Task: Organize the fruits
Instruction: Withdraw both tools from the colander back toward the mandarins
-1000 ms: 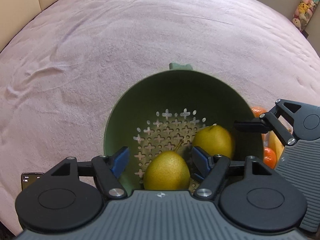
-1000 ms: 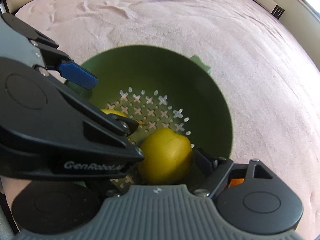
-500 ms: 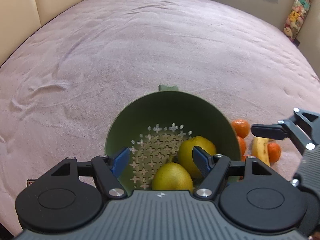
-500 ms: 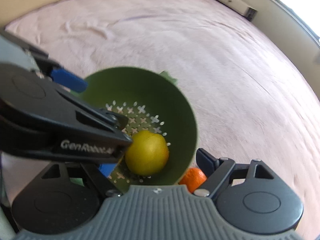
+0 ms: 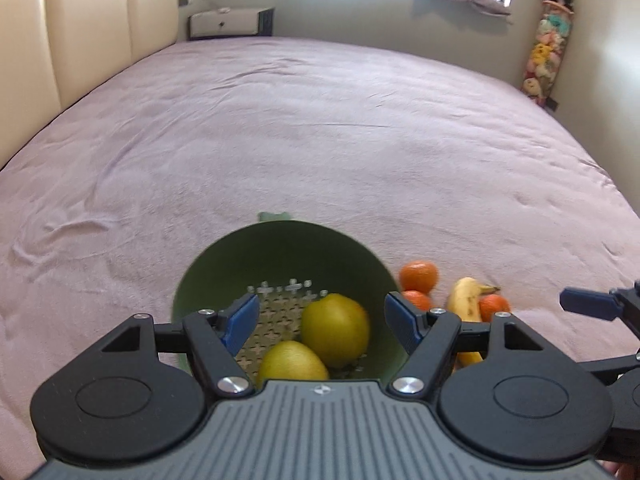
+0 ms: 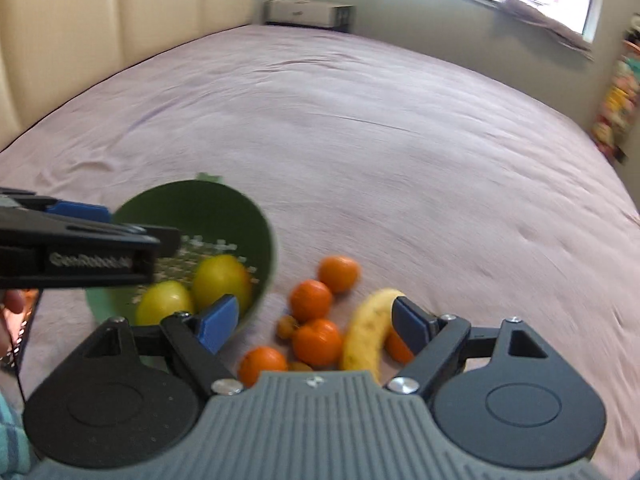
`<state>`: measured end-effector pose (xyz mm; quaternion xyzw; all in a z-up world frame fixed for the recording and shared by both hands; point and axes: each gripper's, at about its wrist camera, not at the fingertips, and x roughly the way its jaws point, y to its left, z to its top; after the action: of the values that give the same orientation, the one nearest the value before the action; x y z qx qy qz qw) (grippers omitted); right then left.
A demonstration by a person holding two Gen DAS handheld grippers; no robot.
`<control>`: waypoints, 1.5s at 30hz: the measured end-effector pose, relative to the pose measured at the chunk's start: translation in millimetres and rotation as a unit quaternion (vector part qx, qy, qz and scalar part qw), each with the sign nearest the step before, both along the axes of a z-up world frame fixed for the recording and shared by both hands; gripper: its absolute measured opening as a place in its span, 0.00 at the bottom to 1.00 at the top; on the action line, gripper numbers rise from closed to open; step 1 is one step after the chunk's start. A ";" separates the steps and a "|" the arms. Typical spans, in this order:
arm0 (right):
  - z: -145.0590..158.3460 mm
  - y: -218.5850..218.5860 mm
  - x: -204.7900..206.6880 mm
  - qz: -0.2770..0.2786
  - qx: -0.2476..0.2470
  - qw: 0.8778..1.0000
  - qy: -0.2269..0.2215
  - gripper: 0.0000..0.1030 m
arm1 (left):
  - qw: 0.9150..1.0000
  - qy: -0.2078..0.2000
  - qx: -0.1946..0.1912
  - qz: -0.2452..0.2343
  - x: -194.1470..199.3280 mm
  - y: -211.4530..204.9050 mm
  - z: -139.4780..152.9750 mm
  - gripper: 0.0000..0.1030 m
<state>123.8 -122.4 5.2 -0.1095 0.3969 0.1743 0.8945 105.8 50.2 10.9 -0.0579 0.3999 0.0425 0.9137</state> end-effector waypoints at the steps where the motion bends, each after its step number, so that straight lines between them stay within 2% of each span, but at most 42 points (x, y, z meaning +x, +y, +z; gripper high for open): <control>1: -2.1 -5.6 -4.7 -0.010 -0.002 1.000 -0.002 0.79 | 1.000 -0.003 0.001 -0.005 -2.3 -4.3 -0.4 0.82; 7: -16.0 -40.1 -29.1 -0.046 -0.021 0.999 -0.006 0.79 | 0.999 -0.018 -0.017 -0.037 -15.2 -30.6 -5.8 0.82; 11: -27.0 -60.9 -35.7 -0.063 -0.010 0.998 0.009 0.79 | 0.997 -0.031 -0.050 -0.042 -27.3 -43.5 -11.7 0.80; 13: -32.5 -69.1 -38.1 -0.074 -0.007 0.997 0.016 0.79 | 0.997 -0.034 -0.047 -0.042 -32.3 -49.4 -16.0 0.80; 19: -46.7 -81.0 -34.0 -0.098 0.002 0.995 0.025 0.78 | 0.997 -0.006 -0.044 -0.059 -41.2 -68.1 -35.2 0.78; 28: -53.3 -84.2 -22.6 -0.101 0.020 0.994 0.033 0.73 | 0.999 0.025 -0.013 -0.045 -36.5 -72.0 -63.3 0.70; 31: -56.3 -77.8 -18.3 -0.090 0.019 0.995 0.032 0.71 | 0.998 0.028 0.014 -0.056 -35.8 -80.7 -70.6 0.67; 33: -58.3 -73.2 -16.7 -0.083 0.011 0.996 0.031 0.63 | 0.997 0.028 0.040 -0.065 -33.9 -88.3 -75.8 0.65; 34: -59.3 -72.1 -16.2 -0.080 0.008 0.996 0.031 0.62 | 0.996 0.029 0.052 -0.069 -32.1 -91.9 -79.0 0.65; 40: -64.1 -72.2 -7.8 -0.074 0.006 0.996 0.044 0.62 | 0.991 0.027 0.103 -0.084 -23.1 -111.6 -97.1 0.65; 45: -66.4 -74.7 3.3 -0.076 0.004 0.996 0.049 0.62 | 0.989 0.032 0.115 -0.085 -19.2 -114.5 -106.3 0.65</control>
<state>127.1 -197.1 -61.2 -0.0662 0.4469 0.1123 0.8850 86.7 -64.3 -95.4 0.0831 0.4248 0.0117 0.9014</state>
